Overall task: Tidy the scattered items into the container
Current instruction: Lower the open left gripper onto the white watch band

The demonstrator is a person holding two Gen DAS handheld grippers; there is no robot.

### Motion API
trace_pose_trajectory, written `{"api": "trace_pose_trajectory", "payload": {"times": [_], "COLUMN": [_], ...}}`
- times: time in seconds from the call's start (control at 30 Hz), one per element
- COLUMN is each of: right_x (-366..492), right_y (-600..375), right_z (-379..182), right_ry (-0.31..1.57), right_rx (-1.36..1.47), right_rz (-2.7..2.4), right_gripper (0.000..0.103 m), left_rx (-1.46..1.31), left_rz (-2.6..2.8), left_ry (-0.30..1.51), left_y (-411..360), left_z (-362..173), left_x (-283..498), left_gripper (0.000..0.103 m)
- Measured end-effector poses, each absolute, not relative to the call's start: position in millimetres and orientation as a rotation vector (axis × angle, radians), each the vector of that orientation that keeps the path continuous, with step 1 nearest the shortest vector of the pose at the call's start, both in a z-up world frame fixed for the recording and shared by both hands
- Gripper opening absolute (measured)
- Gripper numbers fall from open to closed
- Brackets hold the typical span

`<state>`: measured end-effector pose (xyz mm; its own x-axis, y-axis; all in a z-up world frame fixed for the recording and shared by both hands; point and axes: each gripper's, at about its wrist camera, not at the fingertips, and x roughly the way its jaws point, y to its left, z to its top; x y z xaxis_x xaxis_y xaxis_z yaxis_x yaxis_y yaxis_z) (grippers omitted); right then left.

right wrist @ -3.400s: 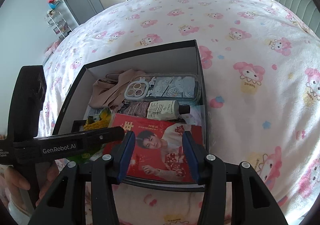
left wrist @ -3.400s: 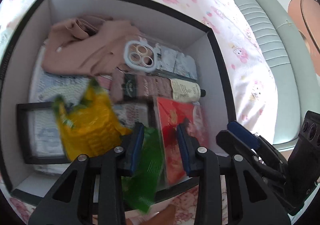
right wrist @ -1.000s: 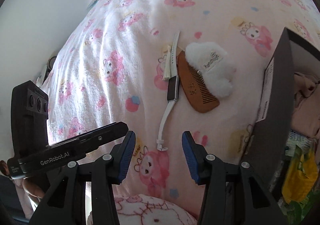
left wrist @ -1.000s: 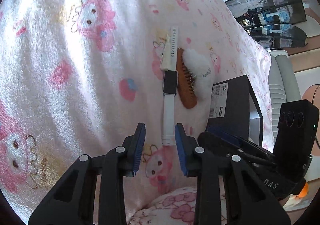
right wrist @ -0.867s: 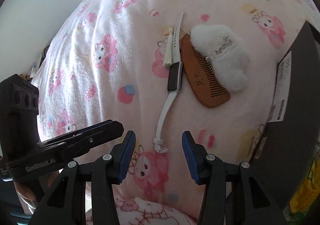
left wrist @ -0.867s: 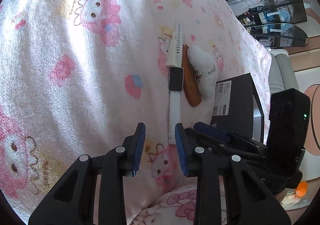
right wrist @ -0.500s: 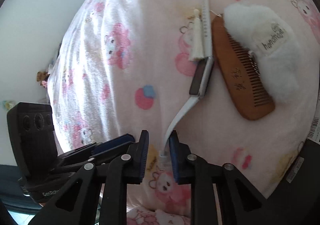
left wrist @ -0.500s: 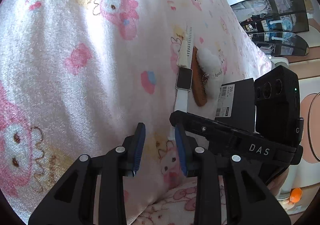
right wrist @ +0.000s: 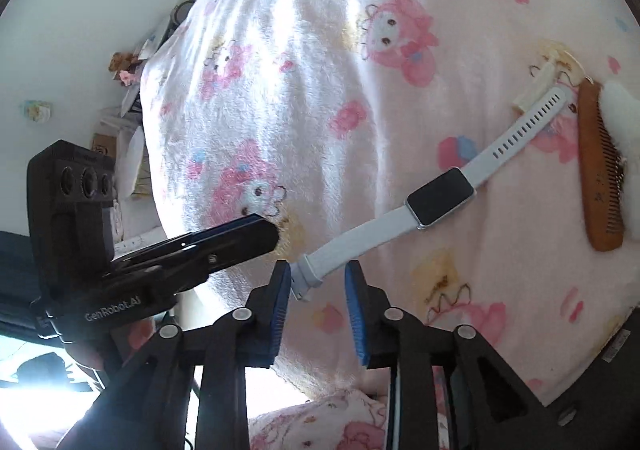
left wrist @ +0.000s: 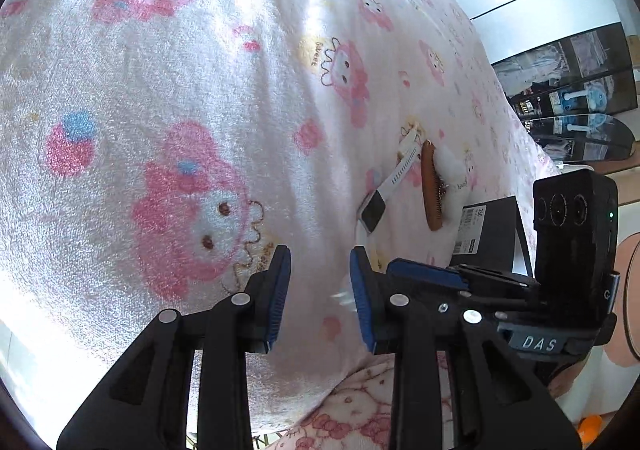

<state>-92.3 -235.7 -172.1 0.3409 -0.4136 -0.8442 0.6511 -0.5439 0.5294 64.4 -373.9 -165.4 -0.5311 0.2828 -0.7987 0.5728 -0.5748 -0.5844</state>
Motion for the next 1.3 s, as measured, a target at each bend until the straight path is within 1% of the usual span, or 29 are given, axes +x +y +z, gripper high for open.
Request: {"api": "trace_pose_trajectory", "payload": {"times": [0.1,0.13,0.17,0.23,0.33,0.43,0.5,0.57,0.6,0.67,0.77,0.87,0.97,1.03,1.1,1.2,1.3], "right_x": [-105,-111,-117,-132,-154,-170,-174,-174,-174,-174,-175,-175,-179,-185,-191,-198,-199], "right_y": [-217,-211,-208,-201,-197,-198,-200,-203,-204,-204,-207,-213,-214,-211,-208,-208,-212], "right_z": [-169,-166,-164,-167,-181,-192,-197,-202,-204,-206,-205,-205,-201,-200,-200,-209,-219], "right_ry": [0.126,0.096,0.078,0.090,0.190,0.150,0.125,0.161,0.175,0.165,0.209,0.226,0.226,0.194,0.165,0.168,0.137], "right_rx": [1.655,1.648,1.641,1.647,1.710,1.742,1.757,1.763,1.766,1.769,1.748,1.734,1.718,1.720,1.726,1.754,1.779], "right_rz": [-1.417,-1.420,-1.428,-1.497,-1.654,-1.679,-1.666,-1.675,-1.675,-1.658,-1.678,-1.662,-1.670,-1.681,-1.690,-1.702,-1.664], "right_gripper": [0.027,0.028,0.031,0.034,0.034,0.034,0.034,0.034,0.034,0.034,0.035,0.035,0.035,0.035,0.035,0.035,0.035], "left_rx": [1.429,1.436,1.452,1.508,1.574,1.586,1.578,1.577,1.570,1.562,1.547,1.497,1.439,1.445,1.476,1.545,1.610], "left_rz": [-2.249,-2.265,-2.283,-2.282,-2.264,-2.224,-2.190,-2.177,-2.183,-2.199,-2.251,-2.250,-2.253,-2.302,-2.349,-2.379,-2.383], "left_ry": [1.389,1.411,1.412,1.379,1.345,1.221,1.171,1.136,1.113,1.007,0.826,0.743,0.771,0.842,0.923,0.992,1.113], "left_y": [-364,-359,-354,-343,-333,-331,-333,-336,-337,-340,-349,-368,-387,-387,-380,-361,-347], "left_z": [-171,-173,-174,-178,-187,-197,-204,-207,-207,-202,-187,-173,-164,-162,-165,-175,-190], "left_x": [60,57,53,43,31,24,21,20,19,15,5,-3,2,8,13,16,13], "left_gripper": [0.031,0.033,0.036,0.037,0.039,0.039,0.035,0.029,0.022,0.015,0.014,0.014,0.014,0.015,0.016,0.018,0.021]}}
